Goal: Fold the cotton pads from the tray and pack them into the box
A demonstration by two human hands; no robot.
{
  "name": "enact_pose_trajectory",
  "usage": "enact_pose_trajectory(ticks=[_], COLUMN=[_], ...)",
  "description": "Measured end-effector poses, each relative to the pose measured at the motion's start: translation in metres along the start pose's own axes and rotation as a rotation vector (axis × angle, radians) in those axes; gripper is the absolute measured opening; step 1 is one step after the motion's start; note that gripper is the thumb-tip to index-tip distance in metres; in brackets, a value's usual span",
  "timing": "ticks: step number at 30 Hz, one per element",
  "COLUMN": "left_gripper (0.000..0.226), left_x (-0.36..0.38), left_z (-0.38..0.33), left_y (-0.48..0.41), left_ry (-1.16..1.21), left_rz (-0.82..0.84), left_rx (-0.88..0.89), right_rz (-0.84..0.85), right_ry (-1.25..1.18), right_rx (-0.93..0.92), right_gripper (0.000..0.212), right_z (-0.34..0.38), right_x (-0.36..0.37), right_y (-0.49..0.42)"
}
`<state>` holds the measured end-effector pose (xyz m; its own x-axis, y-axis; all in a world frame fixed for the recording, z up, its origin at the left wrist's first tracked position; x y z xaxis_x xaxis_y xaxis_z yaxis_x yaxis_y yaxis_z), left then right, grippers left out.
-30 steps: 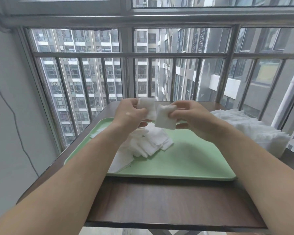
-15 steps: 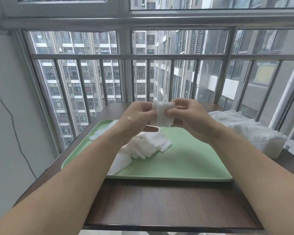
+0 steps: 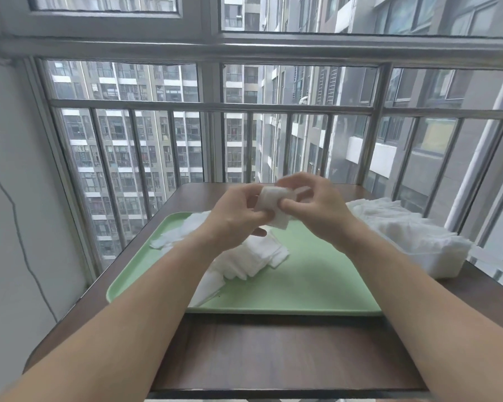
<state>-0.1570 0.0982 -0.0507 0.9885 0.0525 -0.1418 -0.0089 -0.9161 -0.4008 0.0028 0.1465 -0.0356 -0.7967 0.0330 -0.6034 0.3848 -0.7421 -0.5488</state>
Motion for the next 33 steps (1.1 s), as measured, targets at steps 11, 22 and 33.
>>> enact_pose_trajectory(ticks=[11, 22, 33], left_gripper=[0.025, 0.009, 0.042], left_x=[0.005, 0.039, 0.145], left_z=[0.001, -0.012, -0.012], left_y=[-0.004, -0.008, -0.043], left_ry=[-0.234, -0.562, -0.509], left_rz=[-0.028, 0.055, 0.177], left_rx=[0.151, 0.220, -0.045], right_rz=[0.149, 0.279, 0.405], right_ry=[0.375, 0.465, 0.525], right_rx=[-0.044, 0.214, 0.292], right_gripper=[0.006, 0.010, 0.024], right_z=[0.018, -0.026, -0.049], right_x=[-0.043, -0.147, -0.165], right_y=[-0.015, 0.014, 0.029])
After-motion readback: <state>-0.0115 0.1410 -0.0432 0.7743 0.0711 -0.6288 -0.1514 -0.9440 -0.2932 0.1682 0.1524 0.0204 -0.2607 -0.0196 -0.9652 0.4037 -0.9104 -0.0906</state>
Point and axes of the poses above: each hand's wrist, its own y-axis away from the middle knuckle, its own x-axis out of the palm, z = x × y, the point moved 3 cm from there along -y, towards the middle knuckle, and after that the axes turned 13 degrees about y, right-handed, at the moved point
